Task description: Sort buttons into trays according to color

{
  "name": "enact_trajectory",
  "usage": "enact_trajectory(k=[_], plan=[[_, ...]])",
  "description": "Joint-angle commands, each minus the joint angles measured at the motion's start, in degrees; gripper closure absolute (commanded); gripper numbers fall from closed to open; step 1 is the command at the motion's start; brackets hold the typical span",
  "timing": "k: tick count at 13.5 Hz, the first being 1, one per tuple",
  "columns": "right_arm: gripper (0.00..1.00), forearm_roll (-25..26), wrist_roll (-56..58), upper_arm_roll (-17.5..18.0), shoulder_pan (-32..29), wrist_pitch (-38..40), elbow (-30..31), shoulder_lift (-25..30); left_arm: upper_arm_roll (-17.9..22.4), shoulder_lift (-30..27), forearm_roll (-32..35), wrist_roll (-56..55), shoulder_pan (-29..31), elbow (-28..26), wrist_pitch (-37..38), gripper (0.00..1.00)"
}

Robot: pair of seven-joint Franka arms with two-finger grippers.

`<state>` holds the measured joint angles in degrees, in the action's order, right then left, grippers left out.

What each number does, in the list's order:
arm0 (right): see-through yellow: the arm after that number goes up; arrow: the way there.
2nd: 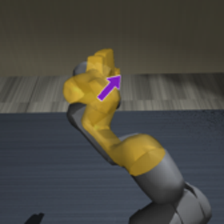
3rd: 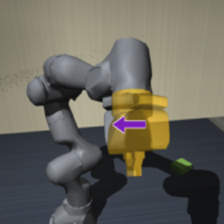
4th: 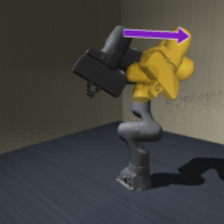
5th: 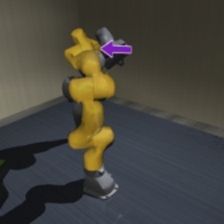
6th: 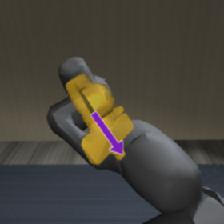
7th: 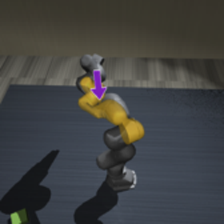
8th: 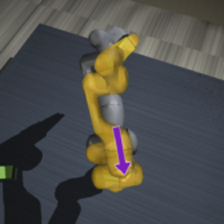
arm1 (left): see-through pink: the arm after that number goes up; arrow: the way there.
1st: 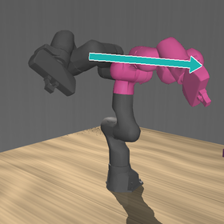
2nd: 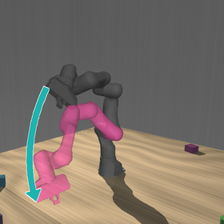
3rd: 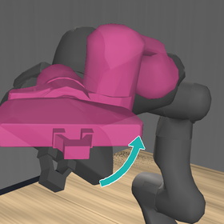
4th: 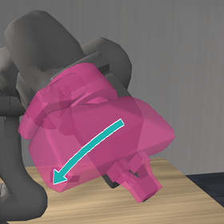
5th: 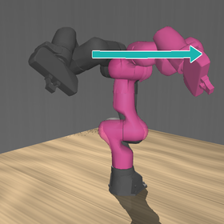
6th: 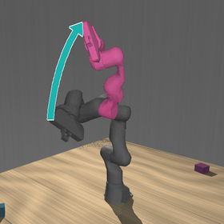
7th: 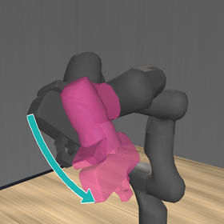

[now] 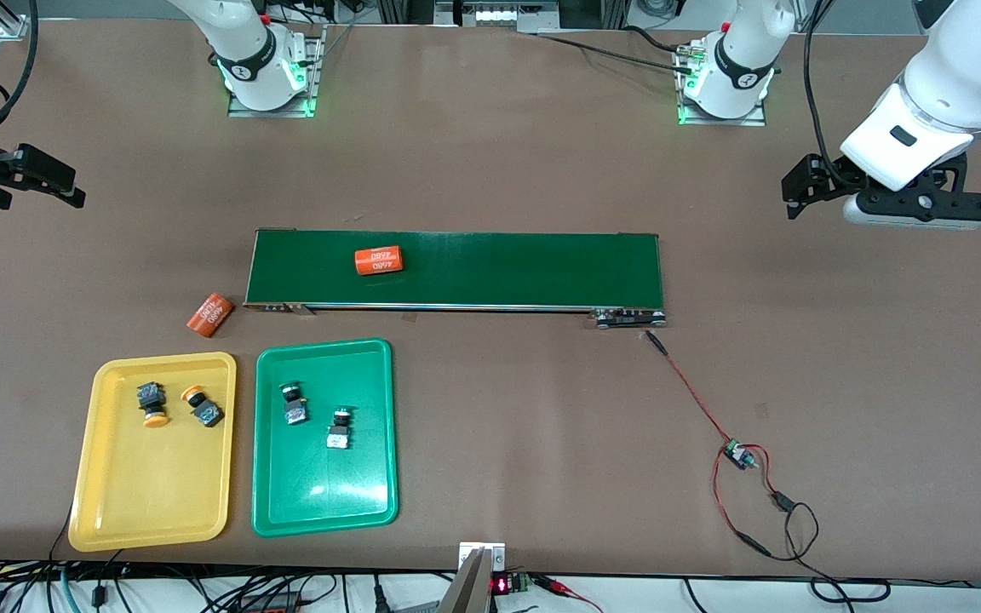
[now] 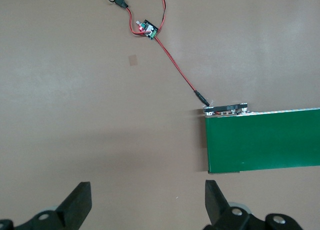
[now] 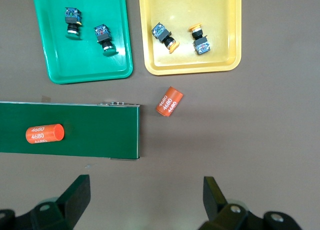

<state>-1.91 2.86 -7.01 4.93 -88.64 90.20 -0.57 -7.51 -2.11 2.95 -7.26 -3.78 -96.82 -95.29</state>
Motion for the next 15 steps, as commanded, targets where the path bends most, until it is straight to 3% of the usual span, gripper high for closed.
enact_trajectory(k=[1,12,15], plan=[[0.0,0.8,-0.4,0.2,0.2,0.1,0.6,0.7,-0.1,-0.3,-0.6,-0.2,-0.1,1.0,1.4,0.0],[0.0,0.9,0.0,0.1,0.1,0.2,0.6,0.7,-0.1,-0.3,-0.7,-0.2,-0.1,1.0,1.4,0.0],[0.0,1.0,0.5,0.0,0.0,5.6,0.7,0.6,-0.1,-0.2,-0.6,-0.2,-0.1,1.1,1.4,0.0]])
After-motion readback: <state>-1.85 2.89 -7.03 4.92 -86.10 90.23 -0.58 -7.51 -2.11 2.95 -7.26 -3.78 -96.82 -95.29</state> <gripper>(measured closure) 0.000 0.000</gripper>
